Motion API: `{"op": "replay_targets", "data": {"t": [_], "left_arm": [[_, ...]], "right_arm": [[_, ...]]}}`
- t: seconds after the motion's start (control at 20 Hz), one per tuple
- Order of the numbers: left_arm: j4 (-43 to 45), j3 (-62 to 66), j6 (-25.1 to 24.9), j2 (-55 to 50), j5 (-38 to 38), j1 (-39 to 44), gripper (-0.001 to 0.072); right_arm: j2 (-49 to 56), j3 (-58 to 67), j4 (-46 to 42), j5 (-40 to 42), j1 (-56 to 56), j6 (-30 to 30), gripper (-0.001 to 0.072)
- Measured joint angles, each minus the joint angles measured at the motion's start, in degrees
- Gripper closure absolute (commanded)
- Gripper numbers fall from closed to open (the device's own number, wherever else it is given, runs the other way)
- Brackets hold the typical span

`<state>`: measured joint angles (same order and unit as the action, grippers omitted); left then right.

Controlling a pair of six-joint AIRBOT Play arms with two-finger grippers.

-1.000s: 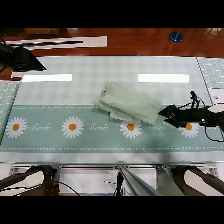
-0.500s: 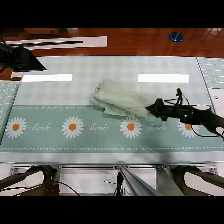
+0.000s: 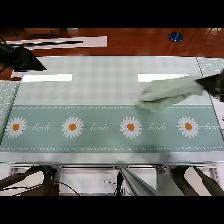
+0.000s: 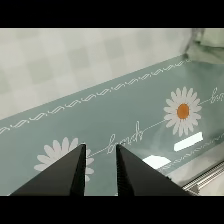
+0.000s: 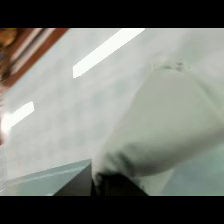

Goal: Fold the shirts.

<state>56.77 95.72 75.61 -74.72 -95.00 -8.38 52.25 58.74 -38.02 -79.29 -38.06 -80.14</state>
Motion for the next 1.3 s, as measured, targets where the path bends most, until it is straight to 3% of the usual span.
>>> {"op": "replay_targets", "data": {"t": [0.2,0.5,1.05,1.3], "left_arm": [[0.00,0.00,-1.81,-0.07,0.00,-0.02,0.0448],[0.00,-0.04,-4.11,-0.24,0.20,-0.02,0.0448],[0.92,-0.04,-8.24,-1.27,9.18,-0.13,0.0450],[1.36,-0.04,-9.03,-1.29,9.14,-0.13,0.0450]], "right_arm": [[-2.29,9.51,-17.16,-13.94,-15.61,-4.37,0.0693],[-3.48,12.02,-41.03,-18.99,-29.51,-5.90,0.0693],[-6.36,-4.68,-76.24,-24.44,-32.52,-5.77,0.0692],[-6.60,-9.66,-86.68,-23.08,-32.54,-5.14,0.0690]]}}
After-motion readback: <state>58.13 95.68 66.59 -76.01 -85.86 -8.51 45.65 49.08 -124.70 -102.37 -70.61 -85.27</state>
